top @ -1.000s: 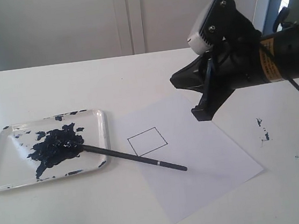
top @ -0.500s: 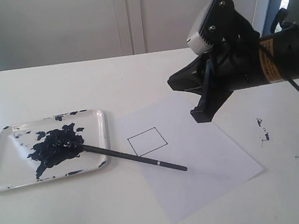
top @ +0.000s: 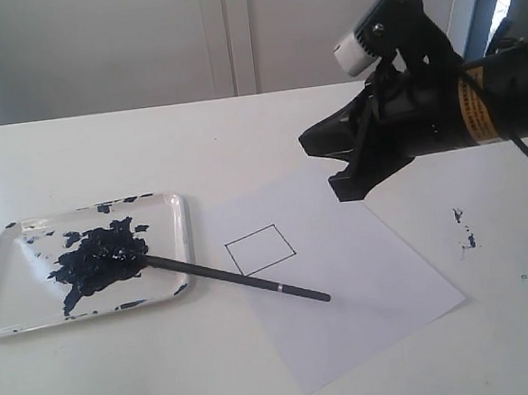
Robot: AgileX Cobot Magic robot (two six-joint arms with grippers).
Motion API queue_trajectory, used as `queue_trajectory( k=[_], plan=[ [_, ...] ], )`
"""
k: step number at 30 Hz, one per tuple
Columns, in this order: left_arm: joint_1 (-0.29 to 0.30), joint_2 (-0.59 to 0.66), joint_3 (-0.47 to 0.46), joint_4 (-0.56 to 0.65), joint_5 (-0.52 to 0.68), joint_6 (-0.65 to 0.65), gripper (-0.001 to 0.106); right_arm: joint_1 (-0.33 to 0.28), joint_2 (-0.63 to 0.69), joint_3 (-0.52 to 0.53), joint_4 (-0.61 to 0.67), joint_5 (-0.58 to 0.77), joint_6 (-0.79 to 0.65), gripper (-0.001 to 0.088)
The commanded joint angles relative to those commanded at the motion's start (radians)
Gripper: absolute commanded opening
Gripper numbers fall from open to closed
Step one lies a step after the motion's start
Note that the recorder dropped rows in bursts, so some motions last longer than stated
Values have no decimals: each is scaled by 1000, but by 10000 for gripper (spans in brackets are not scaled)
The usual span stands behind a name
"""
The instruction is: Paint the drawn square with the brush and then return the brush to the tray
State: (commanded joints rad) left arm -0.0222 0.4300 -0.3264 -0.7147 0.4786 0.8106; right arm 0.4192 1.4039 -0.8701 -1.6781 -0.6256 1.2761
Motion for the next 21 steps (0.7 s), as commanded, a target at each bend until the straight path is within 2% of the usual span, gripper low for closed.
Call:
queue_trajectory(
  k=[3, 6, 8, 9, 12, 17, 21],
  plan=[
    [0, 0, 0, 0, 0, 0, 0, 0, 0, 4, 82, -24, -135, 0],
    [0, 0, 0, 0, 0, 0, 0, 0, 0, 20, 154, -18, -183, 0],
    [0, 0, 0, 0, 0, 0, 0, 0, 0, 35, 223, 4, -270, 0],
    [0, 0, 0, 0, 0, 0, 0, 0, 0, 50, 331, 46, -351, 0],
    [0, 0, 0, 0, 0, 0, 0, 0, 0, 79, 552, 90, -574, 0],
    [0, 0, 0, 0, 0, 0, 0, 0, 0, 116, 676, 72, -692, 0],
    [0, 0, 0, 0, 0, 0, 0, 4, -3, 158, 870, 131, -935, 0]
  ],
)
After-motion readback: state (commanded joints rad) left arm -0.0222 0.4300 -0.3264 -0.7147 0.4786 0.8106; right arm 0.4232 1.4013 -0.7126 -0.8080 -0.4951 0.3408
